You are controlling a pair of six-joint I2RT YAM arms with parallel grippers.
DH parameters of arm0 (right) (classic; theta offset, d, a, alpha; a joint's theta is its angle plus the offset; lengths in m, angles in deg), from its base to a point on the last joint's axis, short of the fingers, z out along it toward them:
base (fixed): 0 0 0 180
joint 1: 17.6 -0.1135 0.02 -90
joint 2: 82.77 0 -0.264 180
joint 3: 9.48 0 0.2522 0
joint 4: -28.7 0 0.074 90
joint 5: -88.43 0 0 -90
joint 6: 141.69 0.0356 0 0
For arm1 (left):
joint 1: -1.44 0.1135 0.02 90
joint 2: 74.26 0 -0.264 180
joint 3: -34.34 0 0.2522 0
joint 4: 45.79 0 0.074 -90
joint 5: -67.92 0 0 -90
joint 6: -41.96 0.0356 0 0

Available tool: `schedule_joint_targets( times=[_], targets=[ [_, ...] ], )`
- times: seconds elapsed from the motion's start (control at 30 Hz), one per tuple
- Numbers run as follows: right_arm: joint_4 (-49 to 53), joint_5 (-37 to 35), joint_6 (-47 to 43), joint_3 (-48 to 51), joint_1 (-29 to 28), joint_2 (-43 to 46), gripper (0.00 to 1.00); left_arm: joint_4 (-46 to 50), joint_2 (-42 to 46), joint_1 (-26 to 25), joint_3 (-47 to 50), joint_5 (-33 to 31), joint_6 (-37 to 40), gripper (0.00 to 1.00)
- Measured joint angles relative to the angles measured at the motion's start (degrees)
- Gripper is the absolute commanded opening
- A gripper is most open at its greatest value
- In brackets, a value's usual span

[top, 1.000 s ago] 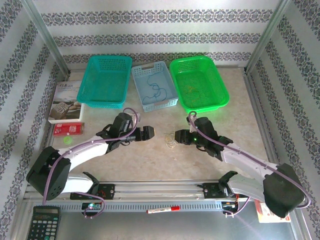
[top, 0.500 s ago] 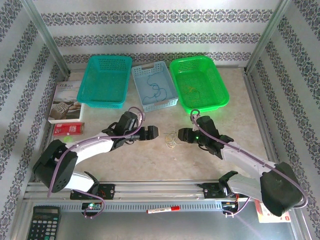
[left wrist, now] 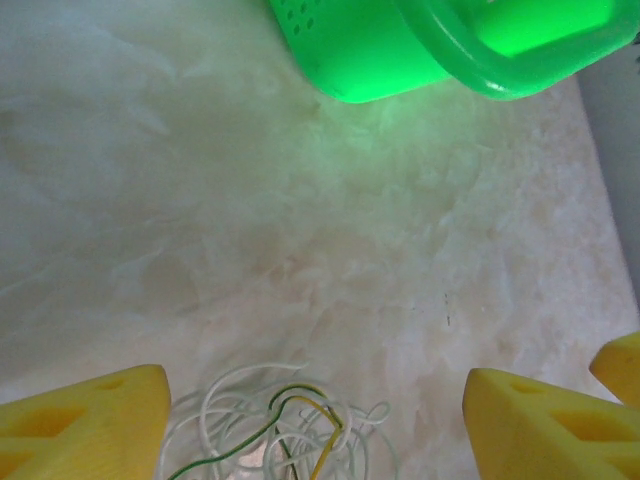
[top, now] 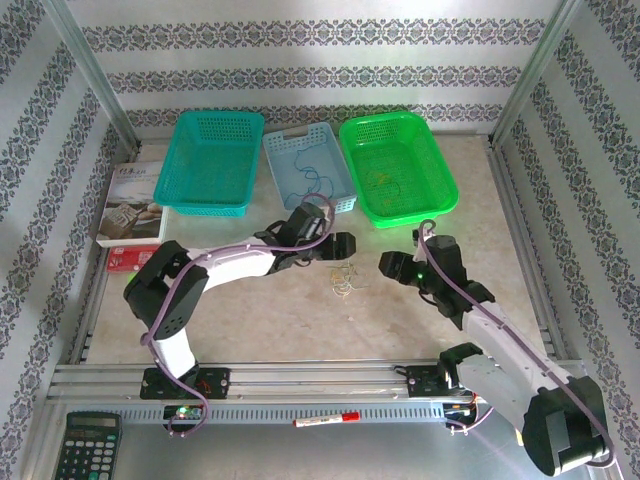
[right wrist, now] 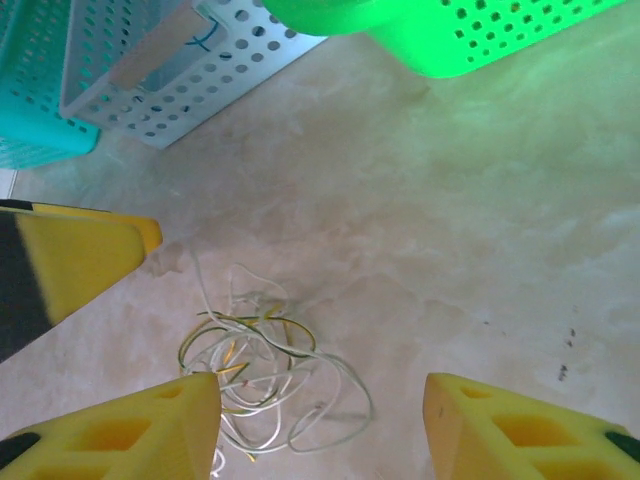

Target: Untangle the cables

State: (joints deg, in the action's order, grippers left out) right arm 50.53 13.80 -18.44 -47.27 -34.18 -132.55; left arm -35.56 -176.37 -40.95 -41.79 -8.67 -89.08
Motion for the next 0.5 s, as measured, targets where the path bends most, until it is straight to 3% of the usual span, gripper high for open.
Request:
schedule_joint_targets(
  times=[0.23,0.5],
  targets=[
    [0.74,1.42,0.00,0.96,1.33,0.81,0.56,6.82,-2.75,-5.03,-5.62,-9.42,-0.57,0.74],
    [0.70,2.38,0.00,0.96,1.75,0.79,0.57,10.05,-6.01,-5.99,-8.61,-14.71,-1.84,0.73]
  ],
)
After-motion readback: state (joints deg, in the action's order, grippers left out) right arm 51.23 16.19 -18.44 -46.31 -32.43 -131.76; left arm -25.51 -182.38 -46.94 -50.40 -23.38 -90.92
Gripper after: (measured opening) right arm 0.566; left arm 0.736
